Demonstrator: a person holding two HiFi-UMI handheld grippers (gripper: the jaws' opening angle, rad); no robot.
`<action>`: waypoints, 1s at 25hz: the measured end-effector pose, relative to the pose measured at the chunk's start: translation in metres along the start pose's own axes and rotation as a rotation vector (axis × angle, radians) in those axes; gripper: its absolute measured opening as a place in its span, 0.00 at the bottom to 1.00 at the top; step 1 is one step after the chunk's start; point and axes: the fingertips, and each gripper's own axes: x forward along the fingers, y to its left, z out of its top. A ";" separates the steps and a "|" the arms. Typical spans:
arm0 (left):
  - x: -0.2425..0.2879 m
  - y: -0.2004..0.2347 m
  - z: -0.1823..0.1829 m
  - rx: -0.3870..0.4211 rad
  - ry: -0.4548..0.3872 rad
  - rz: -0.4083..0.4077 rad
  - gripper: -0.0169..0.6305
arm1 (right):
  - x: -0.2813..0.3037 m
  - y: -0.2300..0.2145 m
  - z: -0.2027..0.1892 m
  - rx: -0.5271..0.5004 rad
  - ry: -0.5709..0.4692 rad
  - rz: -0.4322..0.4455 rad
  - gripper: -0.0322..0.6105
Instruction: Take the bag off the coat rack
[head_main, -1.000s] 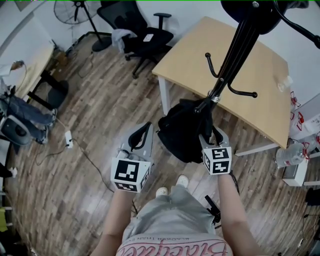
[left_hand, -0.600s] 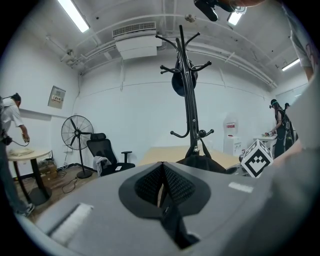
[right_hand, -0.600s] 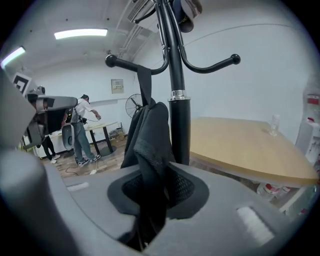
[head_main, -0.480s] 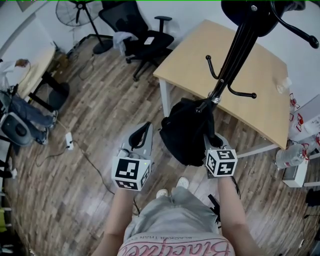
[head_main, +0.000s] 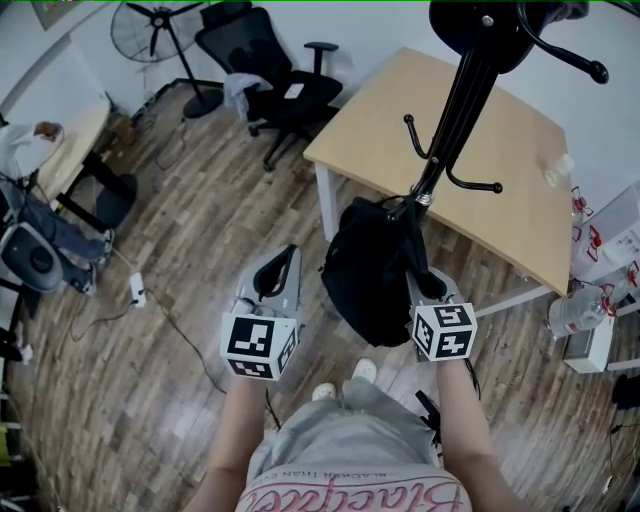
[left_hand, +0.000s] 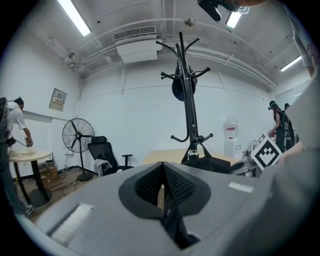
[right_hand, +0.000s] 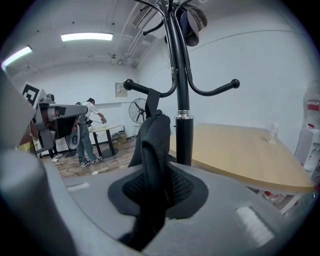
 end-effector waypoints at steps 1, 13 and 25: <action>-0.002 0.000 0.000 0.001 -0.002 -0.001 0.06 | -0.002 0.001 0.001 -0.006 -0.003 0.001 0.14; -0.018 -0.003 0.005 0.013 -0.021 -0.008 0.06 | -0.036 0.021 0.020 -0.060 -0.040 0.017 0.14; -0.037 0.001 0.008 0.008 -0.054 -0.014 0.06 | -0.058 0.046 0.034 -0.106 -0.070 0.026 0.14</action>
